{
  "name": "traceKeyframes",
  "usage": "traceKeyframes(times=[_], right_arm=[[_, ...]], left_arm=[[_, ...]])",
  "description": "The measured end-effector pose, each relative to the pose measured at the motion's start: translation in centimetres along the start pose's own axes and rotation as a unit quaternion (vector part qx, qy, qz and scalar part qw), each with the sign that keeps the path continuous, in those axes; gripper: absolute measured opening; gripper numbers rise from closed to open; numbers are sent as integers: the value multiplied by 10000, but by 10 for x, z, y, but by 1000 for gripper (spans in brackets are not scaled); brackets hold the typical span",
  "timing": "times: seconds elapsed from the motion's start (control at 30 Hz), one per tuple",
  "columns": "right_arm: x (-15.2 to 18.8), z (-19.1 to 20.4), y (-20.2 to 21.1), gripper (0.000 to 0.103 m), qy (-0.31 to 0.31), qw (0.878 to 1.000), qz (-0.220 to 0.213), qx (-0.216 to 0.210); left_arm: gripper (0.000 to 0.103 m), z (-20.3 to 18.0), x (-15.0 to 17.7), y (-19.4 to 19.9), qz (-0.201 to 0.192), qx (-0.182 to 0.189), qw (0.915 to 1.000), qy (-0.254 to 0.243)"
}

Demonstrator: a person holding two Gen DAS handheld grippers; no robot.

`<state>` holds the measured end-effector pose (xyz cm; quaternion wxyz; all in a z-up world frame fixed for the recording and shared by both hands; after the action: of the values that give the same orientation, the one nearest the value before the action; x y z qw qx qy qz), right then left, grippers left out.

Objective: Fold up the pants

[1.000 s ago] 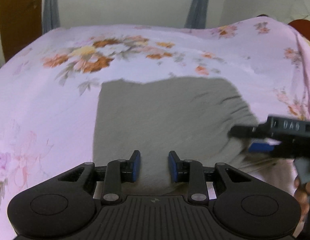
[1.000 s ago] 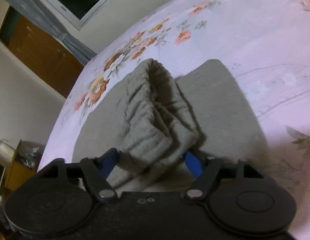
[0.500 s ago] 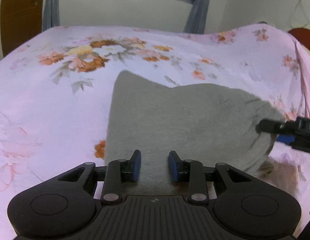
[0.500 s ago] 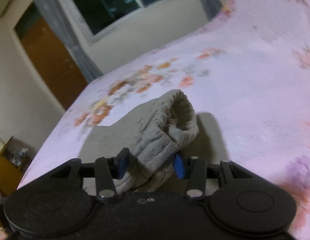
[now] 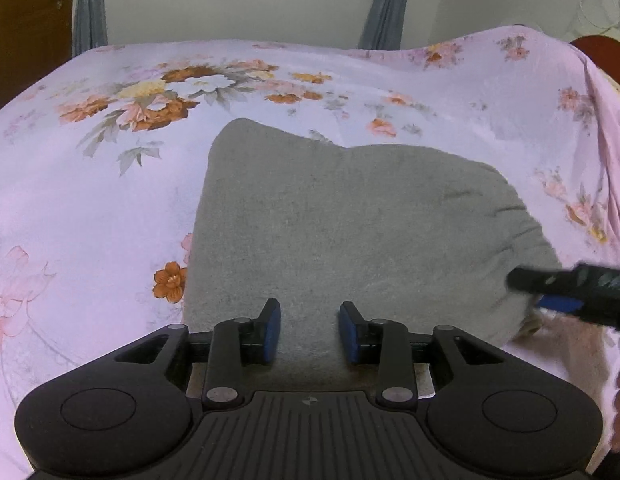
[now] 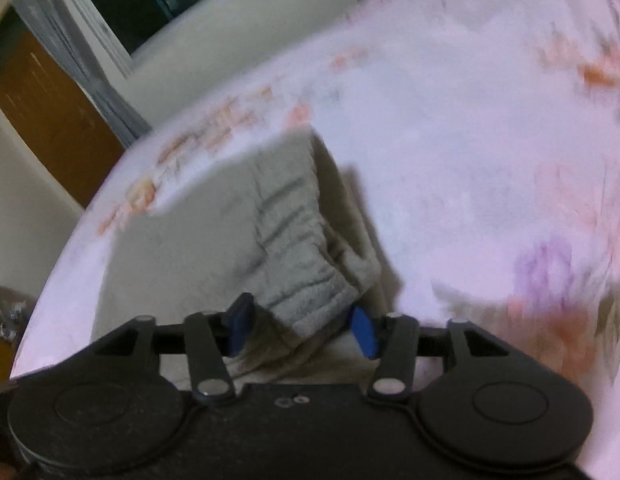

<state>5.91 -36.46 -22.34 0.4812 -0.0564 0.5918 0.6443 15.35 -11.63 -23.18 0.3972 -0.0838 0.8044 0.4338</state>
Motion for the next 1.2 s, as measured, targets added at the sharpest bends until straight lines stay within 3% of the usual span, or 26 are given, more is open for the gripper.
traceKeyframes(times=[0.13, 0.23, 0.3, 0.43, 0.5, 0.6, 0.8, 1.07, 1.2], right_arm=[[-17, 3, 35, 57, 219, 9978, -622, 76], [-29, 27, 45, 54, 784, 9931, -874, 33], [-32, 44, 39, 48, 1118, 9898, -882, -28], [-17, 69, 18, 47, 1721, 9826, -689, 63], [0, 61, 1, 45, 2021, 9779, -421, 336], [9, 49, -1, 43, 2037, 9773, -481, 341], [-17, 71, 12, 44, 1957, 9787, -625, 26], [-49, 111, -31, 43, 2282, 9714, -655, -35], [-61, 113, -58, 43, 2433, 9678, -606, 201]], left_arm=[[34, 1, -5, 5, -3, 44, 10000, 70], [34, -1, -12, 6, -27, 25, 10000, 32], [34, -2, -16, 5, -41, -4, 10000, 21], [36, 3, -10, -2, 106, -84, 9999, 65], [36, 4, 0, -5, 163, -94, 9998, -35], [36, -1, 4, -2, 142, -94, 9998, -135], [36, -3, -18, -8, 173, 43, 9997, -159], [36, 4, -56, -61, 257, 46, 9996, -119], [36, 12, -85, -90, 207, -10, 9998, -10]])
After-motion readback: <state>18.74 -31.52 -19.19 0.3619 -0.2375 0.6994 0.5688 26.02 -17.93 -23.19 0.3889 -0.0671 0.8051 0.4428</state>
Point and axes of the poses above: each gripper's, at about its wrist camera, not at the fingertips, and y roughly against the way its jaws point, z to its left, x to its underside, the point moved 6 cm from there along -y, roughly the way its jaws point, and after that the axes turned 14 degrees about x, right-handed, at the moved point
